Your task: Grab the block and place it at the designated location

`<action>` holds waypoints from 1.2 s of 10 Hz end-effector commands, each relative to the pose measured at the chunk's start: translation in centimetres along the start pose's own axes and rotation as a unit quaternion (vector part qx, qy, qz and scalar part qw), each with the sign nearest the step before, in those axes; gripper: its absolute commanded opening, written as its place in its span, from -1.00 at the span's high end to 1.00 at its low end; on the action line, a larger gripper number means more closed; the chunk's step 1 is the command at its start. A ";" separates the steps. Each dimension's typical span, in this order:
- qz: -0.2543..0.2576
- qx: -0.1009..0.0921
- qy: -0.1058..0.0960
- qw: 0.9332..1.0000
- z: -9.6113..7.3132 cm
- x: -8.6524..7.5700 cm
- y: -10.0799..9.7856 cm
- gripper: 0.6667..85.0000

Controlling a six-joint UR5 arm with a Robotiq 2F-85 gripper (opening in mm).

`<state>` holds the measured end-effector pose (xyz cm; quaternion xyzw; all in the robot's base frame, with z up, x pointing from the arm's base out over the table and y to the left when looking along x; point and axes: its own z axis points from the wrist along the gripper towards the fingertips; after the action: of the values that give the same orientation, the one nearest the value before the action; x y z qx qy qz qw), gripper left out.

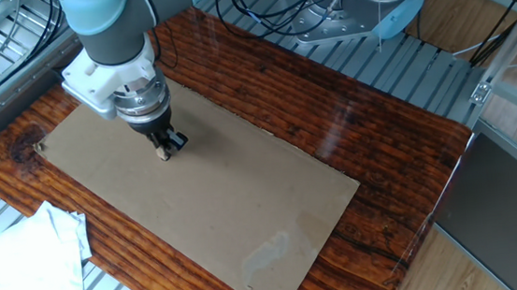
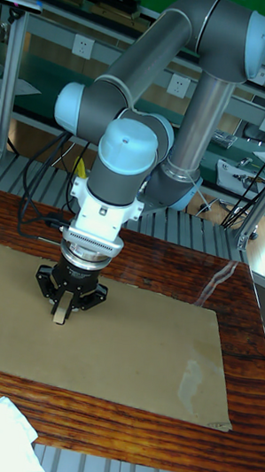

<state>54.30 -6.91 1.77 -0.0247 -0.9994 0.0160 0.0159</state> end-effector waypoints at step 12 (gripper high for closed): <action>-0.012 -0.009 -0.008 1.000 0.0 -0.4 0.4 0.29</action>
<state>54.64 -6.69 1.69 -0.0147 -0.9998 0.0119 0.0093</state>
